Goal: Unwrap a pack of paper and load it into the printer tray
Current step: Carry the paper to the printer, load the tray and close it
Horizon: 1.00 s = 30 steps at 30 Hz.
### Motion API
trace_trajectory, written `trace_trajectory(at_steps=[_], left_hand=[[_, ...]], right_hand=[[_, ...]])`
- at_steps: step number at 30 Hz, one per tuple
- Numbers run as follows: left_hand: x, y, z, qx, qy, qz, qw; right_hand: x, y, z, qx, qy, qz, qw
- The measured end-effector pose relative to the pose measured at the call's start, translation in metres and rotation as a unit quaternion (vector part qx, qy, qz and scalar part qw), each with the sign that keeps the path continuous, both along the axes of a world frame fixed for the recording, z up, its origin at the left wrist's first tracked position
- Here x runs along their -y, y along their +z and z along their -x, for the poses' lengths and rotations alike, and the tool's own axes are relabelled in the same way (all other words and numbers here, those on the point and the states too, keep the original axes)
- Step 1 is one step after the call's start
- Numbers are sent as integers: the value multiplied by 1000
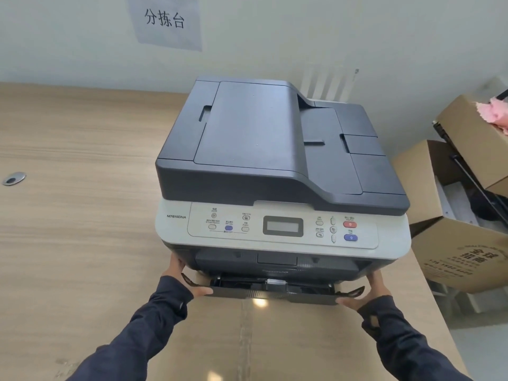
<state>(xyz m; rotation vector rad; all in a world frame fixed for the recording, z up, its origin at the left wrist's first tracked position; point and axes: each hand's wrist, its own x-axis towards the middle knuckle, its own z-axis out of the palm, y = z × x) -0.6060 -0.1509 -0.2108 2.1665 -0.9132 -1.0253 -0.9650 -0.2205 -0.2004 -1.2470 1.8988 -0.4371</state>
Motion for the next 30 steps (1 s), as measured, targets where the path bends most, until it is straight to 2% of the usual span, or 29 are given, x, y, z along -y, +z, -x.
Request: trace_trajectory(at_steps=[9, 18, 21, 26, 30], left_hand=[[10, 2, 1, 23, 24, -17, 999], [17, -5, 1, 35, 39, -46, 998], [21, -5, 3, 58, 21, -84, 995], [22, -8, 2, 73, 20, -83, 994], [24, -2, 4, 41, 35, -77, 996]], right_hand=[[8, -10, -2, 12, -10, 28, 999], [15, -8, -8, -30, -21, -7, 999], [17, -3, -12, -38, -43, -18, 998], [16, 3, -15, -40, -57, -33, 997], [18, 10, -18, -22, -63, -59, 996]])
